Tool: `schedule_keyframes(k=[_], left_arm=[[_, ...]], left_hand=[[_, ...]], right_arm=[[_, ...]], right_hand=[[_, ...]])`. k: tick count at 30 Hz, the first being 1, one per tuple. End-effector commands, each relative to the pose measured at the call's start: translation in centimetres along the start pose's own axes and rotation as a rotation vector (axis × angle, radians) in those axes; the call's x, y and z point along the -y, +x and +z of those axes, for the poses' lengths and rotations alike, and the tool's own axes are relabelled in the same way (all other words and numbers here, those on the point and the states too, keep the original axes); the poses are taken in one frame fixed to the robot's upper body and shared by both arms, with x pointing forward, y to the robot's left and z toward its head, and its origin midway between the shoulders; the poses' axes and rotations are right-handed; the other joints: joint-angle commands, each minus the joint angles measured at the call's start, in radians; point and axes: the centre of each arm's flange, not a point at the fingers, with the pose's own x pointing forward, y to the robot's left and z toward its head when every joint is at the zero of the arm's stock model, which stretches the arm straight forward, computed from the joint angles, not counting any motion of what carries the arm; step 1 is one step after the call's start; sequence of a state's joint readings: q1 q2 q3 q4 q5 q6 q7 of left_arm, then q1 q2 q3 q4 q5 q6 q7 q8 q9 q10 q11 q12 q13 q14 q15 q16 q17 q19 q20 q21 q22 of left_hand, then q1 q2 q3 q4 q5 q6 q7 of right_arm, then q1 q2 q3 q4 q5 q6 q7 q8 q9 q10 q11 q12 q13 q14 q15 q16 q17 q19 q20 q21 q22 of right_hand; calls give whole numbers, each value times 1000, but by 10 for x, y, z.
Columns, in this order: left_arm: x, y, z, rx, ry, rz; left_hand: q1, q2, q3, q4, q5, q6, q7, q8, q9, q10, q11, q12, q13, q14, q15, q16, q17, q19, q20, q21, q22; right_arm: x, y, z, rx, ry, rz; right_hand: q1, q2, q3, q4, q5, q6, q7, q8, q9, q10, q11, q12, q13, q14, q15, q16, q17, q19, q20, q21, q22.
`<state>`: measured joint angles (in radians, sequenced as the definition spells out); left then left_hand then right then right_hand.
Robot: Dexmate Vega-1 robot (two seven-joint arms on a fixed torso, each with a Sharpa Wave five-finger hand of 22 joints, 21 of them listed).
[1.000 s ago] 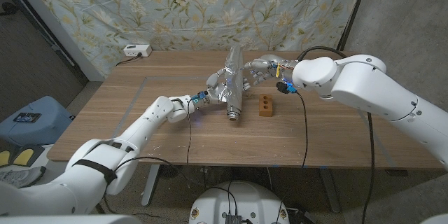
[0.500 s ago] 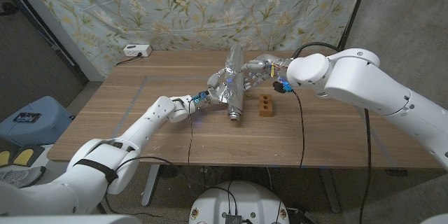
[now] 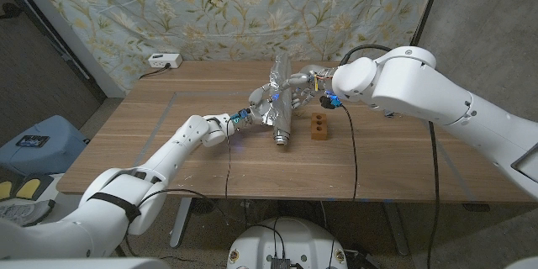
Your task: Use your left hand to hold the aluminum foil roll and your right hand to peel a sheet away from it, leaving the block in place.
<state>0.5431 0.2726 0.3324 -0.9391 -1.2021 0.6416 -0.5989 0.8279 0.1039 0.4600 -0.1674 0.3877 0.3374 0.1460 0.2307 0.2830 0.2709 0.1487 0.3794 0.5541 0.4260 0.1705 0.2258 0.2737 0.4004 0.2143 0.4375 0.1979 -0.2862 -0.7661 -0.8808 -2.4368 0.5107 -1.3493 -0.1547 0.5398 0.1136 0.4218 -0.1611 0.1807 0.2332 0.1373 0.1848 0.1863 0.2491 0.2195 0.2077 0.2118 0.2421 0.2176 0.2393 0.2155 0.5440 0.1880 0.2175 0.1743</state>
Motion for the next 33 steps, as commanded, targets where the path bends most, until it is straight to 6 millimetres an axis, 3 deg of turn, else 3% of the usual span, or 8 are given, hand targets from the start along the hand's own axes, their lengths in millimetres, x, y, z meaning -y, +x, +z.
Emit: schedule_keyframes(k=[1,9,16,20,27,29,33], left_arm=[[0,-1,4,5,25,34],[2,-2,4,17,29,88],[3,-3,2,24,13,123],[3,-3,0,27,10,133],[6,-4,0,35,2,155],[7,-5,-1,43,-3,168],[12,-7,-1,53,-2,204]], left_hand=[[13,0,14,1,14,35,-10,14,3,31,-6,17,4,21,-6,6,-2,16,-3,8,4],[34,9,36,-1,36,104,-14,41,16,76,-19,48,14,57,-28,11,-6,38,-6,16,3],[60,11,56,-3,65,230,0,103,48,182,-67,113,34,121,-70,29,4,68,-27,30,2],[79,6,59,-6,75,298,-17,144,68,238,-90,146,45,162,-96,46,15,91,-40,42,1],[90,8,65,-3,84,327,-33,170,84,278,-108,169,53,191,-115,56,25,106,-49,49,0],[92,5,66,-3,86,335,-33,177,89,283,-114,172,55,196,-117,57,26,109,-51,51,0],[97,3,69,-5,91,344,-40,187,95,287,-115,176,58,206,-122,59,29,111,-54,53,0]], right_arm=[[-2,11,8,-61,-62,38],[-4,15,8,-83,-67,44],[-5,14,6,-85,-58,41],[-5,12,5,-85,-53,41],[-5,10,6,-83,-52,46],[-6,10,8,-81,-54,48],[-8,8,12,-76,-59,62]], right_hand=[[15,0,-11,4,-6,-14,73,-1,2,-18,2,-4,6,-17,-2,-11,5,2,11,-6,5],[31,6,-17,4,-6,-22,73,2,2,-29,2,-4,7,-24,-2,-15,8,-3,14,-10,5],[39,7,-24,5,-7,-24,73,3,2,-33,2,-3,8,-24,-2,-16,10,-1,17,-10,5],[43,8,-28,6,-7,-25,73,4,2,-34,2,-2,8,-24,-2,-16,11,0,19,-10,5],[49,10,-35,7,-6,-26,73,5,2,-36,2,-1,9,-23,-2,-15,13,4,19,-10,5],[88,20,-92,15,-5,-26,73,7,2,-38,2,4,11,-23,-2,-15,23,9,23,-13,5],[121,29,-135,17,-4,-36,74,5,2,-40,2,2,10,-25,-2,-16,24,10,23,-13,6]])
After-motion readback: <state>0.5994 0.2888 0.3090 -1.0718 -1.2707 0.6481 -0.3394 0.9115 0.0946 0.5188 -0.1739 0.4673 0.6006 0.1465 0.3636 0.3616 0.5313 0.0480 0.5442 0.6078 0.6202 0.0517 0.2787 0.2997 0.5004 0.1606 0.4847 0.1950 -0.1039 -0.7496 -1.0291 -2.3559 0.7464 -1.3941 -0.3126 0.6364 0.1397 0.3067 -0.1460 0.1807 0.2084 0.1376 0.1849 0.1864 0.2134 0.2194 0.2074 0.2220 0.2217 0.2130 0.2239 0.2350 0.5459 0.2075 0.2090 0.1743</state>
